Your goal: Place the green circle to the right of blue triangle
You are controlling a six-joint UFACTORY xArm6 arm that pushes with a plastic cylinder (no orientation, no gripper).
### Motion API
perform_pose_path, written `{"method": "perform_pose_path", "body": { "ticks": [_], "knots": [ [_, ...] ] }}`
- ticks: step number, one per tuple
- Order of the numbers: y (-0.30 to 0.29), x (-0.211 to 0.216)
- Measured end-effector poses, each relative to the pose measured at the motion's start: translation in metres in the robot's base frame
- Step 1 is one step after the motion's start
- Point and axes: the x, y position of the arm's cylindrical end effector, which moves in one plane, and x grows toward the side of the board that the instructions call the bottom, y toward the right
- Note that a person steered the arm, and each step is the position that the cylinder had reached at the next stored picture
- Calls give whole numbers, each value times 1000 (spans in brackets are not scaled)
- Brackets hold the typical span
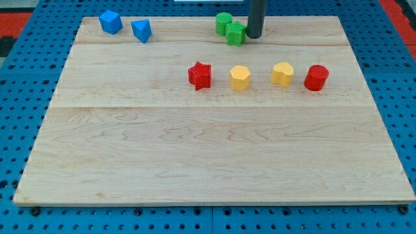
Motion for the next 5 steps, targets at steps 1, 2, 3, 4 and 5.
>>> {"method": "perform_pose_path", "body": {
  "ticks": [1, 2, 3, 4, 5],
  "knots": [
    [-28, -24],
    [-51, -40],
    [-46, -52],
    [-97, -40],
    [-134, -38]
  ]
}}
